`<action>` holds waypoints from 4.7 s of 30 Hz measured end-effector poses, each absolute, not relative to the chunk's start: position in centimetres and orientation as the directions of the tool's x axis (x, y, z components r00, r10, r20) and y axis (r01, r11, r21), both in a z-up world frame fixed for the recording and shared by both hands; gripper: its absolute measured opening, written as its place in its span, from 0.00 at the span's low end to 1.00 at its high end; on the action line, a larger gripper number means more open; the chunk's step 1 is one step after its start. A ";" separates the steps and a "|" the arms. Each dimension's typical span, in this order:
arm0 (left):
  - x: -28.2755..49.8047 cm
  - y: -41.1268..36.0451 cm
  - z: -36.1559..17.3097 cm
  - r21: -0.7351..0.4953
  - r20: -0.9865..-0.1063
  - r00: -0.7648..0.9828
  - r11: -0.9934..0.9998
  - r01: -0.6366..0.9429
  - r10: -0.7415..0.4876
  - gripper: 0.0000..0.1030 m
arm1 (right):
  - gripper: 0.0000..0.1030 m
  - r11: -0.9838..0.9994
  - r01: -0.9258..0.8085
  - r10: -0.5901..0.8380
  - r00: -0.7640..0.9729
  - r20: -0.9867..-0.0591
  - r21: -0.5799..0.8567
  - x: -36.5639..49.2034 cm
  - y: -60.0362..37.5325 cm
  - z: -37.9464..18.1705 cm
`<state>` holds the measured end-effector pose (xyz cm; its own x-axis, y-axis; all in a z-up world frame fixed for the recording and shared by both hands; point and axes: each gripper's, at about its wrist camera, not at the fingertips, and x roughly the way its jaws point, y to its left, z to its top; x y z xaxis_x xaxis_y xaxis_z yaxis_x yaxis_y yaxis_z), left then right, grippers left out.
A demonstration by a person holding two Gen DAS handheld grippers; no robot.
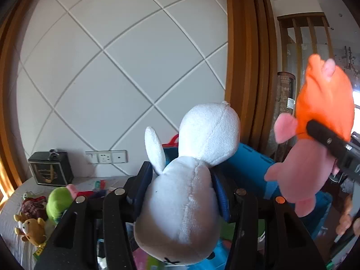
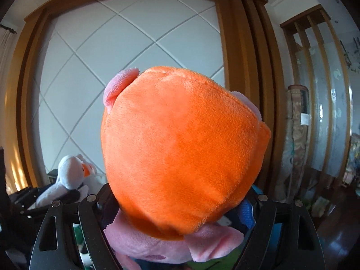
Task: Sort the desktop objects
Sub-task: 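Carry the bunny and pig over the blue bin and open both tools, then withdraw both open tools from the bin back toward the pile, then lower the left tool onto the pink-and-white ointment tube and close it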
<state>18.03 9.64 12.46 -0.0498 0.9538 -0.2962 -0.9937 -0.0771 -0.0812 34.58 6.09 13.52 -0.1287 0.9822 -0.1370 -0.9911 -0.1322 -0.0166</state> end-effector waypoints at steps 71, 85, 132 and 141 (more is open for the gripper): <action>30.6 35.1 -1.5 0.065 -0.830 -0.125 -0.129 -0.990 0.544 0.58 | 1.00 -0.265 -0.957 0.563 -0.057 -0.825 -0.115 47.1 34.8 -5.6; 27.5 27.2 6.2 -0.007 -0.721 -0.131 -0.197 -0.980 0.681 0.58 | 1.00 -0.315 -0.949 0.674 -0.210 -0.708 -0.018 47.6 30.5 2.1; -8.5 3.5 -22.0 -0.037 -0.836 -0.124 -0.280 -0.959 0.535 0.58 | 1.00 -0.369 -0.901 0.455 -0.388 -0.801 0.226 11.0 12.3 -18.4; -7.6 7.5 -28.2 -0.072 -0.875 -0.047 -0.226 -0.971 0.482 0.58 | 0.77 -0.336 -0.919 0.407 -0.341 -0.847 0.209 10.8 11.8 -23.8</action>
